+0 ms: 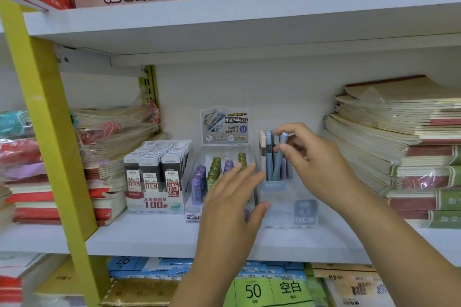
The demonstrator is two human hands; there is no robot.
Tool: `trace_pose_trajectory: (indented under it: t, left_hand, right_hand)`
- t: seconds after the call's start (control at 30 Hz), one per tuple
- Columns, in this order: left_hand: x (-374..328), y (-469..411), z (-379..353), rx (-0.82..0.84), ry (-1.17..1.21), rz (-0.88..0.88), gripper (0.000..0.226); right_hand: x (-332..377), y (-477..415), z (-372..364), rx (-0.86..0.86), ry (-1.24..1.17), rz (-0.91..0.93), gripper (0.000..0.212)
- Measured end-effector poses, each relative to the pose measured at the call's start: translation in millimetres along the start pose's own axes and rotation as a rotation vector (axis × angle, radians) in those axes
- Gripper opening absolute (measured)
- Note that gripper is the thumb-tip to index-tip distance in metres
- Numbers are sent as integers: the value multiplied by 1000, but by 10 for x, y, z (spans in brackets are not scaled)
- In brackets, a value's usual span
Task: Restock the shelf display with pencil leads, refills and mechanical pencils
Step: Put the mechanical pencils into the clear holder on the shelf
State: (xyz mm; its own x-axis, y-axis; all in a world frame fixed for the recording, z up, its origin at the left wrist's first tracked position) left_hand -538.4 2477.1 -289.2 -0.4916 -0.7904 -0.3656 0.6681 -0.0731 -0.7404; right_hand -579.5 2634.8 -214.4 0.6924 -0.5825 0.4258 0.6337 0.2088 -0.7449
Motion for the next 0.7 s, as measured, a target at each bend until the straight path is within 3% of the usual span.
trace_pose_trajectory:
  t: [0.13, 0.33, 0.5, 0.7]
  left_hand:
    - [19, 4, -2, -13, 6, -1, 58]
    - [14, 19, -3, -39, 7, -22, 57]
    - [27, 16, -4, -55, 28, -25, 57]
    - [21, 41, 42, -54, 91, -14, 68]
  right_hand:
    - [-19, -30, -36, 18, 15, 25, 23]
    - [-61, -36, -51, -99, -3, 17, 28]
    - [-94, -104, -74, -71, 309, 52, 25]
    - [-46, -39, 27, -154, 209, -16, 30]
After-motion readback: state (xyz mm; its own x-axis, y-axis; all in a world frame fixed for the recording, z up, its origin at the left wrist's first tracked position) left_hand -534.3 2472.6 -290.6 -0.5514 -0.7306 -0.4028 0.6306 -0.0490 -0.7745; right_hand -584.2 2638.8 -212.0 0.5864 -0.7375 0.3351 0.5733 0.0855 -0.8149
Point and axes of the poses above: each hand's wrist, its own y-axis away from the middle knuckle, its own z-axis out of the back of the hand, x = y × z, the point moved 5 cm from there along -y, towards the middle knuckle, and after that the axes turned 1 degree about z, right-handed, at the moved point
